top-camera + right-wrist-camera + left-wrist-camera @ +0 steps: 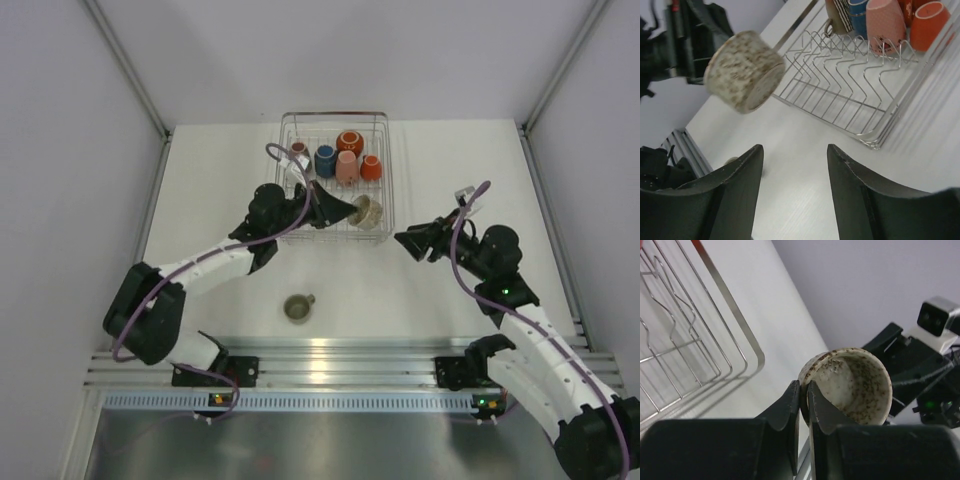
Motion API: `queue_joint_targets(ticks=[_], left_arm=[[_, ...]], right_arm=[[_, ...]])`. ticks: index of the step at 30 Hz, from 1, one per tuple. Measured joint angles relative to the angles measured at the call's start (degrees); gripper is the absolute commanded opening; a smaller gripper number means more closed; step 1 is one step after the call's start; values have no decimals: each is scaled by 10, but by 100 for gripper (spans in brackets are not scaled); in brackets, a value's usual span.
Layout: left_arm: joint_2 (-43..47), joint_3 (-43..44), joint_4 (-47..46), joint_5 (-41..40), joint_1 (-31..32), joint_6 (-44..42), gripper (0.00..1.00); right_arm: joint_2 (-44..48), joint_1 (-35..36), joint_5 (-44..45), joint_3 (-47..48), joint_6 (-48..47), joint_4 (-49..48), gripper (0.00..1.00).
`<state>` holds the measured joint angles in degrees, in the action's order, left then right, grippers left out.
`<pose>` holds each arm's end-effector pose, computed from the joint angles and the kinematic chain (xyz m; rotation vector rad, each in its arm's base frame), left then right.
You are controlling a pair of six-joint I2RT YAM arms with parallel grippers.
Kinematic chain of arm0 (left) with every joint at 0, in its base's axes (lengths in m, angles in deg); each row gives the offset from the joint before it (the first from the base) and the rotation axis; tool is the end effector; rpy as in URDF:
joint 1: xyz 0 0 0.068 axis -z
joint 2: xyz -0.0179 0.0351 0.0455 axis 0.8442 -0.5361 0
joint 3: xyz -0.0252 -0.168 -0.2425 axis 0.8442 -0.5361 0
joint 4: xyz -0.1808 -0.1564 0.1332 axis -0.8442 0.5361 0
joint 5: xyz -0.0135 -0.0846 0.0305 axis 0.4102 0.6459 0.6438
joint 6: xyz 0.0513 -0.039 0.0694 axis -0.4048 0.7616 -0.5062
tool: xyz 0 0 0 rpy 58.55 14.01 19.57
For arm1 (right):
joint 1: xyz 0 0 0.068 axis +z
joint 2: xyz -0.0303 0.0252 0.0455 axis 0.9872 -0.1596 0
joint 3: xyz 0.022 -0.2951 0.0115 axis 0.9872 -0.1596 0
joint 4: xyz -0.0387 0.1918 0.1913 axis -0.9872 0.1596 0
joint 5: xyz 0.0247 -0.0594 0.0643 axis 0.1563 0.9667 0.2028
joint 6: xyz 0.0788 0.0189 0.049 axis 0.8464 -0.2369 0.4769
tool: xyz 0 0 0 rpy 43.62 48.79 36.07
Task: Load the cups into the dish rack
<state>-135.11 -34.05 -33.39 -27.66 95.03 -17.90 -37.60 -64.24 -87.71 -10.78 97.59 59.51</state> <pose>0.2688 -0.2444 0.2919 0.1587 1.8634 -1.3716 0.1934 0.0979 0.2721 -0.2349 1.7405 0.9346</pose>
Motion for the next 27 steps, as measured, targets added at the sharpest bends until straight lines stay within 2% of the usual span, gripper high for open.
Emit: queue_joint_targets(ticks=[4, 9, 13, 19, 27], left_arm=[[-108, 15, -128, 91, -68, 138, 0], [-174, 26, -245, 156, -66, 285, 0], [-197, 36, -360, 174, -65, 394, 0], [-203, 38, -422, 174, -57, 482, 0], [-203, 38, -436, 172, -44, 517, 0]], right_arm=[[-33, 0, -38, 11, 26, -66, 55], [-37, 0, -72, 44, 45, -136, 67], [-45, 0, -97, 71, 49, -188, 68], [-75, 0, -110, 81, 49, -216, 72], [-99, 0, -126, 112, 44, -219, 76]])
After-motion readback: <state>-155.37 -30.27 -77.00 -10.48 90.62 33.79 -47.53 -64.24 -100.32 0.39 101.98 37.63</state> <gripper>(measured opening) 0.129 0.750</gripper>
